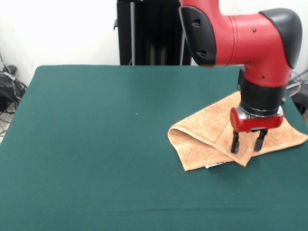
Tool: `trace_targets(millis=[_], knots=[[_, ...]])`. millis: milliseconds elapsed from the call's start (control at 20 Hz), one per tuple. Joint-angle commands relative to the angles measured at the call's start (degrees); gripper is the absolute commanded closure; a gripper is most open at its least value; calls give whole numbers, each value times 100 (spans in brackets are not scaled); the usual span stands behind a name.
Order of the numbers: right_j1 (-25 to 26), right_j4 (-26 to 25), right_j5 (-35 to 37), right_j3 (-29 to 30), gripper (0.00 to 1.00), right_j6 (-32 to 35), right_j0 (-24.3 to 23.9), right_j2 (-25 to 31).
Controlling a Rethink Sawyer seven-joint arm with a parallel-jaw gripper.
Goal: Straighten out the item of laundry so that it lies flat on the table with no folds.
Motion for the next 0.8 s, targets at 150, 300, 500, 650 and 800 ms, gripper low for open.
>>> trace_targets(millis=[150, 300, 500, 650, 800], knots=[[-657, 210, 379, 1008, 0, 1068, 31, -41], [-1324, 258, 717, 1315, 0, 1082, 176, -183], [-1101, 210, 588, 1127, 0, 942, 111, -100], [-1060, 159, 434, 1121, 0, 834, 5, 0], [-1051, 168, 497, 1089, 0, 805, -1, 25]])
